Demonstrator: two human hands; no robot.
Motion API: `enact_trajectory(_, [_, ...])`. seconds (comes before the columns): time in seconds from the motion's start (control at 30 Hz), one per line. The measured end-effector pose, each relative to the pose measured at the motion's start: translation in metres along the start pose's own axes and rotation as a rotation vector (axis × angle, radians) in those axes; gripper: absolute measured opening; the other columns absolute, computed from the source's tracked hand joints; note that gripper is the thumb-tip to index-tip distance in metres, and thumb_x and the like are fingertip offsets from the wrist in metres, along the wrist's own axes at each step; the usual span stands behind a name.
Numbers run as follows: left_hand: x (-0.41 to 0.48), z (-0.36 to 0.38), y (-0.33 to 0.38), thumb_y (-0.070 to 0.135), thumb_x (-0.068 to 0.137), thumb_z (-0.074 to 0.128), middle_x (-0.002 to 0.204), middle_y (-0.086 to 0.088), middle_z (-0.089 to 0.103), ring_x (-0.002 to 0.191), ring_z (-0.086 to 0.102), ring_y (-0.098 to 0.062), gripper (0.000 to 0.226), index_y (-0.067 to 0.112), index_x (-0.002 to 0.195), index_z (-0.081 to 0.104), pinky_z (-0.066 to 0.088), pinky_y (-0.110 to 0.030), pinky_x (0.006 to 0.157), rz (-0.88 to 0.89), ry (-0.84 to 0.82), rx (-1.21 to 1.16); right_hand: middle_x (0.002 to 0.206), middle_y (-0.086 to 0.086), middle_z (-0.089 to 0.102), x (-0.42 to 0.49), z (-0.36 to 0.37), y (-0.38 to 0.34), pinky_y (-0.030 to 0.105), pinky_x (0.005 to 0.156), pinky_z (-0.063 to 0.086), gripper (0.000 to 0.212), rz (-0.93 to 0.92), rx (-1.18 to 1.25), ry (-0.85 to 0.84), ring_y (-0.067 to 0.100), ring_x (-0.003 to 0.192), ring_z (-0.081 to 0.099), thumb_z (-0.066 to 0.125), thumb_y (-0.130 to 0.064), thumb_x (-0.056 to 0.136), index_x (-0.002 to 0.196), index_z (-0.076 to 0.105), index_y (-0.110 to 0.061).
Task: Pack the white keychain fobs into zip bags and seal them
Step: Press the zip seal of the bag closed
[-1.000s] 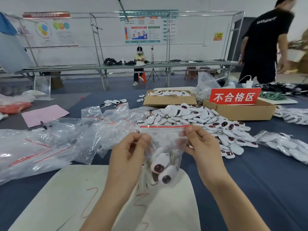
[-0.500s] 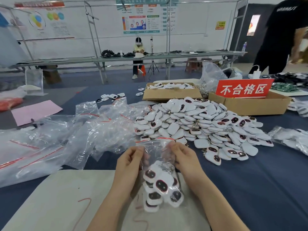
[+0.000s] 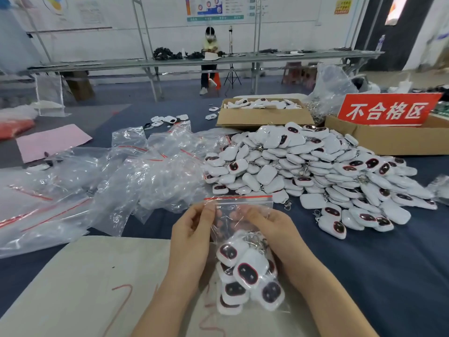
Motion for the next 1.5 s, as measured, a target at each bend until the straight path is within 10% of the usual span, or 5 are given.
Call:
enact_trajectory(0.87, [-0.005,0.008,0.007,0.03,0.092,0.07,0.082,0.001,0.077,0.073,0.072,-0.008,0.011,0.026,0.089,0.079,0.053,-0.016,0.064,-0.015,-0.044,-0.082,0.097,0.012,0.077,0.004,0.0,0.008,0.026,0.072,0.057,0.023,0.036,0.029,-0.018,0.024,0.084,0.075,0.07,-0.035,0.091,0.097,0.079,-0.015])
enact_trajectory(1.5, [-0.008,0.011,0.008,0.035,0.087,0.075,0.087,-0.002,0.079,0.08,0.075,-0.016,0.011,0.027,0.091,0.08,0.058,-0.024,0.07,-0.033,-0.061,-0.052,0.104,0.013,0.076,0.003,0.005,0.005,0.038,0.083,0.059,0.028,-0.033,0.006,-0.081,0.032,0.095,0.074,0.071,-0.04,0.09,0.103,0.076,-0.015])
Point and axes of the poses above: each hand's wrist, its own x-axis towards the middle knuckle, its own z-axis out of the palm, y = z × x, the point moved 9 cm from there along x, towards the middle knuckle
